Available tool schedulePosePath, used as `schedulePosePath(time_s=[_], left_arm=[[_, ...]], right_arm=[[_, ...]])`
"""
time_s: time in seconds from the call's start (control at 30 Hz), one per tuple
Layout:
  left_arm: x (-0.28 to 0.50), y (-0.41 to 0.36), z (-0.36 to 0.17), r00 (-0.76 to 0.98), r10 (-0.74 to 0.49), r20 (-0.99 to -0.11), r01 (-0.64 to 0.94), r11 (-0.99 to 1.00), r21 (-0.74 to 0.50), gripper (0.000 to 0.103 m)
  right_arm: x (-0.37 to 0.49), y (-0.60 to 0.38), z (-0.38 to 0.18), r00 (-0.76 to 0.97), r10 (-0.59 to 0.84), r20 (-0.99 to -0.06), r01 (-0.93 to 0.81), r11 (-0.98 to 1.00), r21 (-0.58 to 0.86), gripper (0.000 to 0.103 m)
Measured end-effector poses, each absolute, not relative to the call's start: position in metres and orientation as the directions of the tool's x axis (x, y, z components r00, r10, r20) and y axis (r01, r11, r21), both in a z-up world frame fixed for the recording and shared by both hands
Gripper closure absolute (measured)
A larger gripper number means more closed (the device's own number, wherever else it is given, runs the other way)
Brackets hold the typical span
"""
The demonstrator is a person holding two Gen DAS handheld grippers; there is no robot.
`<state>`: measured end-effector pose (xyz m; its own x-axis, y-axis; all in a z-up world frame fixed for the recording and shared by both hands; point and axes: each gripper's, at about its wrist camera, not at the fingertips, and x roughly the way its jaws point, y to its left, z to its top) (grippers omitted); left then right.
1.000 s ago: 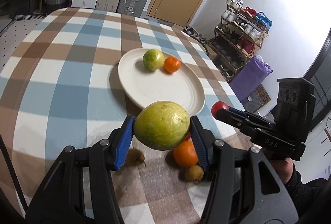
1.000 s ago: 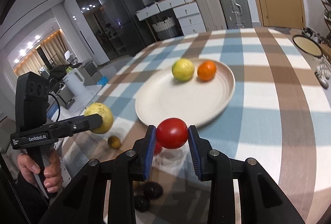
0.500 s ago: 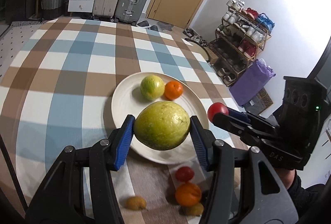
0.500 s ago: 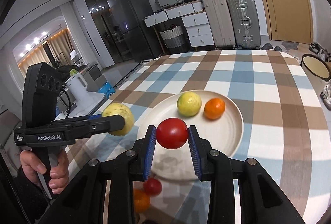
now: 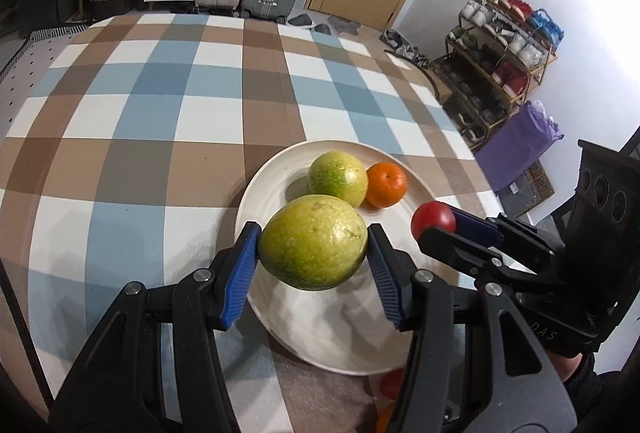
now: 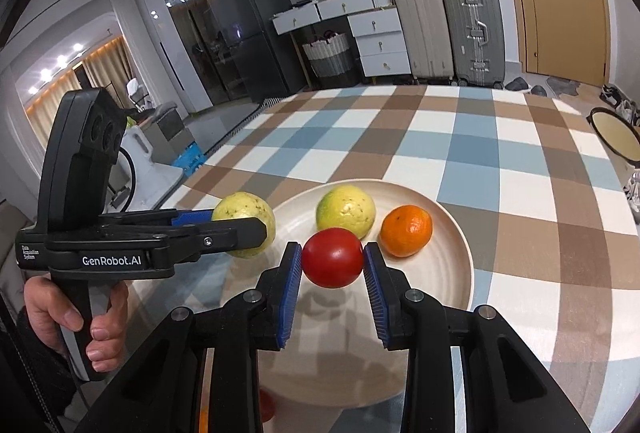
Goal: Organize fruits
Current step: 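Carry the green fruit and tomato onto the plate and open both grippers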
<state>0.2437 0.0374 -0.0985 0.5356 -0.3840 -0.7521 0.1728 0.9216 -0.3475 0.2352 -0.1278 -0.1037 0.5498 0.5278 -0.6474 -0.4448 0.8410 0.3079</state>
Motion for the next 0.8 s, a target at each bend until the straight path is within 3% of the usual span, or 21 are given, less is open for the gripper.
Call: schedulePosePath(time_s=[0.8], left_arm=[[0.282, 0.023, -0.122, 0.498, -0.350, -0.793, 0.165, 0.936, -0.310, 0.051]], right_arm=[[0.259, -0.109, -0.129, 0.547, 0.480, -0.686, -0.446, 0.860, 0.247, 0.071]])
